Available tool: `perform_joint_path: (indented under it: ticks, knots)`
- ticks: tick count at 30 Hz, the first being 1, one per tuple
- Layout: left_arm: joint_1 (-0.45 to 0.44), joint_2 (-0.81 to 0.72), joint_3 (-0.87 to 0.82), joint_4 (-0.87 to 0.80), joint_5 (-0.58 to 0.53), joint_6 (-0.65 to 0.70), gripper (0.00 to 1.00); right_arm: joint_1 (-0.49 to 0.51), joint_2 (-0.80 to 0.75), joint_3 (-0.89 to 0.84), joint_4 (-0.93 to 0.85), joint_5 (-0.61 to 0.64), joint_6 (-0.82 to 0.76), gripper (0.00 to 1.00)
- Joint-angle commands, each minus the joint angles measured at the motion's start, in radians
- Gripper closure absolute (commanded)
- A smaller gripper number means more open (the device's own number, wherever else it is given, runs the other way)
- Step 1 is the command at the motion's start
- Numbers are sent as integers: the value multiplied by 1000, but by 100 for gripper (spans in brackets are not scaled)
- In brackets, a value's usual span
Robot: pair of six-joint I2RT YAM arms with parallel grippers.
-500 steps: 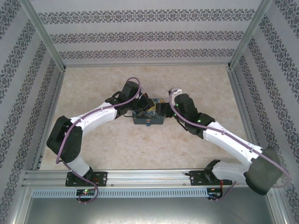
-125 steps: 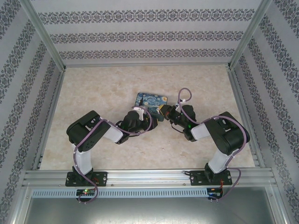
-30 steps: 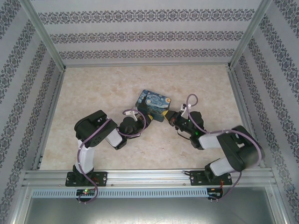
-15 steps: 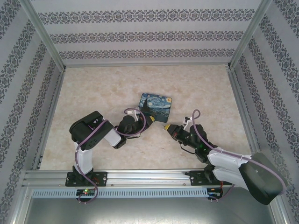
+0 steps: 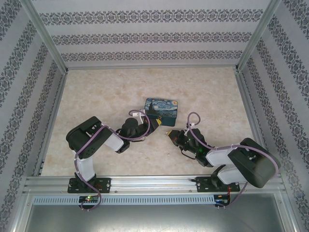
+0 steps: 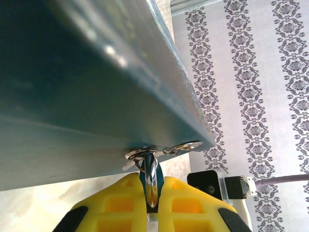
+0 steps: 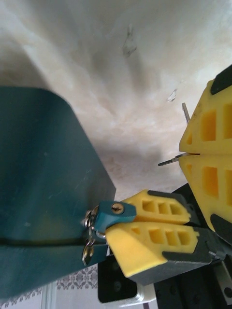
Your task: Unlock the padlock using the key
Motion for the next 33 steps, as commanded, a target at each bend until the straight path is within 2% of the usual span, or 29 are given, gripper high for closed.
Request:
perform_joint_path:
  ticks: [1,8,33]
  knots:
    - [9,9,-6,71,24,-37,100,13,11,26,66,55,28,100]
    - [9,70,-9,154,26,-89,100,17,36,45,70,69,33,100]
    - [9,100,-11,187,23,-119,100,24,199,62,217,94,77,100]
